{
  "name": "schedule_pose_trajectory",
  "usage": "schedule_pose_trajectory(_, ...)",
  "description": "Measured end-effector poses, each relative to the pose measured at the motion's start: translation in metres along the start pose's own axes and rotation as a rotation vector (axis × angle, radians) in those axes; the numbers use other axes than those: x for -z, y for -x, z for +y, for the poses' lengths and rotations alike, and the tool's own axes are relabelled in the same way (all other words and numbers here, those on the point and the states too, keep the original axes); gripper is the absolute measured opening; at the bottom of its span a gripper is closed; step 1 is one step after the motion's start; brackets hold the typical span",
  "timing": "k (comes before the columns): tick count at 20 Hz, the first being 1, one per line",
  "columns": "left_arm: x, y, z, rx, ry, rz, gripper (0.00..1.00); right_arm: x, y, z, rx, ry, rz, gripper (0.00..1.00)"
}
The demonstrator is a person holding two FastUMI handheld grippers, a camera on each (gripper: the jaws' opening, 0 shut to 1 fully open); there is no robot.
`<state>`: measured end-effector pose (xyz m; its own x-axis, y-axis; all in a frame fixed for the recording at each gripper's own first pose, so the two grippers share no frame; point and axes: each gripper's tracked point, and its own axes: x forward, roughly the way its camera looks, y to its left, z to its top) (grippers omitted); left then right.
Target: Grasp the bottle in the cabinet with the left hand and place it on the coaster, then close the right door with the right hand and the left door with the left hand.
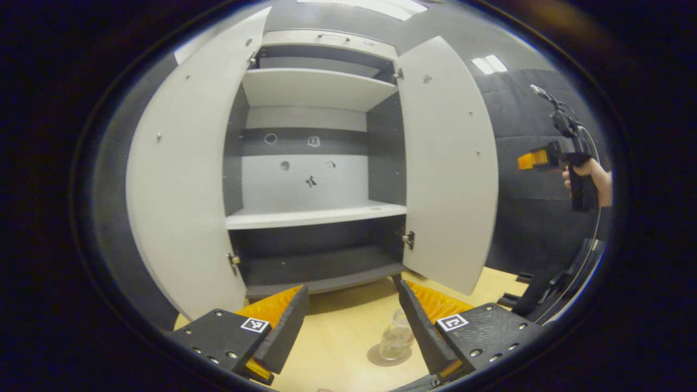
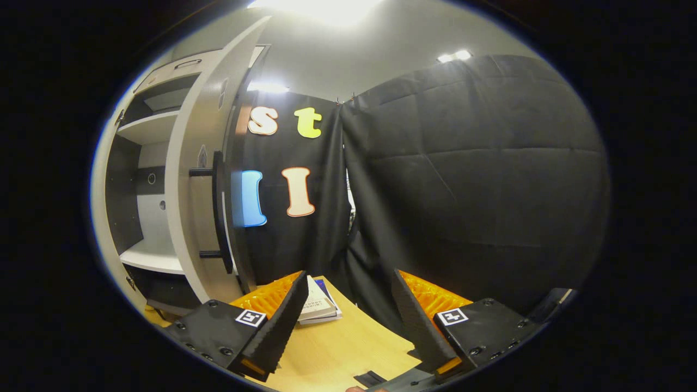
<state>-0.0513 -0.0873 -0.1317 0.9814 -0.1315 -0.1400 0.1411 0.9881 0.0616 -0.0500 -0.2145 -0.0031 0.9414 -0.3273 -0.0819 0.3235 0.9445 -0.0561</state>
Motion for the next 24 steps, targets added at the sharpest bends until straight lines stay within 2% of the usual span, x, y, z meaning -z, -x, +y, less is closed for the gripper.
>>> schedule_pose_trajectory(2,-0.005,0.004,0.014,-0.126,-0.004,0.018,0.95,0.005,-0.008,-0.001,-0.045,0.001,-0.012,0.94)
schedule_pose_trajectory(3,-0.005,0.006,0.017,-0.178,-0.006,0.034,1.00,0.007,-0.010,-0.001,-0.067,0.009,-0.016,0.98)
schedule_pose_trajectory(4,-0.012,0.009,0.018,-0.217,-0.011,0.034,0.96,0.007,-0.011,0.001,-0.094,0.010,-0.015,0.98)
schedule_pose_trajectory(5,-0.021,0.013,0.017,-0.247,-0.019,0.026,1.00,0.007,-0.014,0.002,-0.123,0.006,-0.014,0.98)
schedule_pose_trajectory(6,-0.033,0.017,0.016,-0.275,-0.029,0.013,1.00,0.007,-0.015,0.004,-0.153,-0.001,-0.015,0.94)
schedule_pose_trajectory(8,-0.054,0.025,0.016,-0.332,-0.051,-0.008,1.00,0.010,-0.018,0.004,-0.205,-0.009,-0.016,0.98)
schedule_pose_trajectory(10,-0.063,0.038,0.016,-0.394,-0.054,-0.001,1.00,0.007,-0.022,0.007,-0.253,-0.021,-0.019,0.94)
schedule_pose_trajectory(12,-0.076,0.047,0.013,-0.425,0.003,-0.022,1.00,0.004,-0.024,0.008,-0.304,-0.040,-0.029,0.94)
schedule_pose_trajectory(13,-0.081,0.049,0.013,-0.433,0.039,-0.032,0.95,0.004,-0.023,0.008,-0.330,-0.044,-0.036,0.94)
schedule_pose_trajectory(14,-0.088,0.052,0.014,-0.444,0.064,-0.040,1.00,0.002,-0.023,0.008,-0.357,-0.045,-0.043,0.98)
schedule_pose_trajectory(15,-0.095,0.056,0.017,-0.457,0.080,-0.045,1.00,-0.001,-0.022,0.008,-0.381,-0.044,-0.050,0.94)
schedule_pose_trajectory(16,-0.101,0.059,0.020,-0.463,0.093,-0.042,1.00,-0.006,-0.022,0.007,-0.400,-0.047,-0.062,0.94)
schedule_pose_trajectory(17,-0.105,0.063,0.023,-0.470,0.114,-0.037,0.95,-0.013,-0.021,0.009,-0.418,-0.059,-0.088,0.94)
schedule_pose_trajectory(18,-0.113,0.066,0.027,-0.473,0.137,-0.042,1.00,-0.022,-0.022,0.010,-0.436,-0.068,-0.112,0.94)
schedule_pose_trajectory(20,-0.132,0.072,0.031,-0.465,0.182,-0.070,1.00,-0.035,-0.029,0.027,-0.466,-0.069,-0.123,0.98)
schedule_pose_trajectory(21,-0.140,0.076,0.033,-0.461,0.199,-0.082,0.95,-0.039,-0.030,0.031,-0.482,-0.076,-0.115,0.98)
schedule_pose_trajectory(22,-0.148,0.079,0.037,-0.468,0.202,-0.092,0.95,-0.040,-0.031,0.035,-0.497,-0.086,-0.096,0.94)
schedule_pose_trajectory(23,-0.154,0.084,0.043,-0.486,0.191,-0.103,1.00,-0.041,-0.031,0.038,-0.512,-0.092,-0.079,0.94)
schedule_pose_trajectory(24,-0.161,0.089,0.049,-0.509,0.171,-0.112,1.00,-0.044,-0.034,0.043,-0.533,-0.090,-0.074,0.94)
